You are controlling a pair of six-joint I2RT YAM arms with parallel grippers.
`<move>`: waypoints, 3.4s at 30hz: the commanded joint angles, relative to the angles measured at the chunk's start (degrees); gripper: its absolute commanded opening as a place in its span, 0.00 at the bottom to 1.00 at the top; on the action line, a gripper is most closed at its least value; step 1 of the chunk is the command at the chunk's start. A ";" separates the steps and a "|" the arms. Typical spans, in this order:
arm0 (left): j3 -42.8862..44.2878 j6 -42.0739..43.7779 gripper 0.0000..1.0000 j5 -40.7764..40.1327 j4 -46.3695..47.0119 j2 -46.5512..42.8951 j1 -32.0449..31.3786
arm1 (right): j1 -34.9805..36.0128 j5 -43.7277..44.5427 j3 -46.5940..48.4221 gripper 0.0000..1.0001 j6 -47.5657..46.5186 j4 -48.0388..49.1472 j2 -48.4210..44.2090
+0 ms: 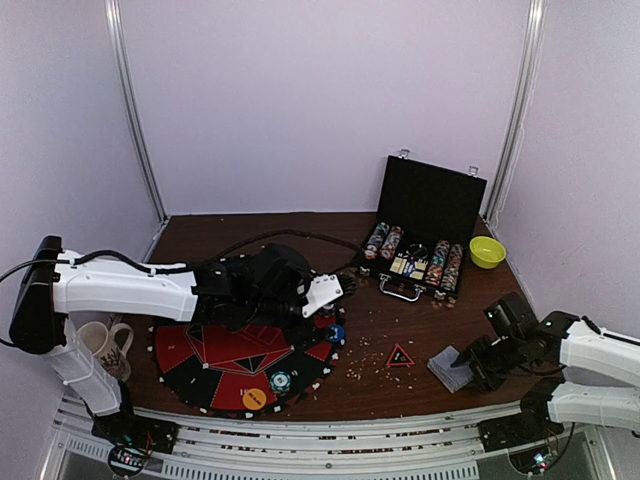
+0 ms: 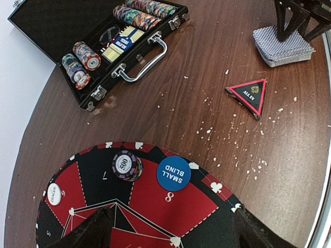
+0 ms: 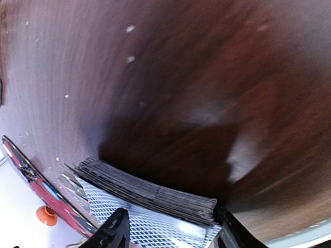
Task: Distribute texas hold em gaming equipment
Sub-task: Position the face-down deck piles at the center of the board, then pick up the face-down deck piles from the center of the board.
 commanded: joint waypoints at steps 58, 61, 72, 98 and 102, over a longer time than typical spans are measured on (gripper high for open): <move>0.04 0.13 0.84 0.65 -2.95 -0.52 4.56 | 6.80 10.75 35.17 1.00 -70.61 -20.31 33.00; 0.09 0.25 0.84 0.77 -3.20 0.56 4.57 | 6.84 10.79 35.65 1.00 -70.27 -20.38 35.75; -0.28 0.59 0.84 1.70 -3.27 1.23 4.59 | 6.98 3.22 36.54 1.00 -74.03 -17.37 39.82; -1.30 2.34 0.84 2.91 -2.73 1.70 4.75 | 11.09 13.48 38.33 0.96 -72.33 -15.85 47.37; -1.13 2.56 0.84 2.89 -2.72 1.72 4.90 | 12.85 15.61 38.07 0.90 -72.12 -15.29 48.32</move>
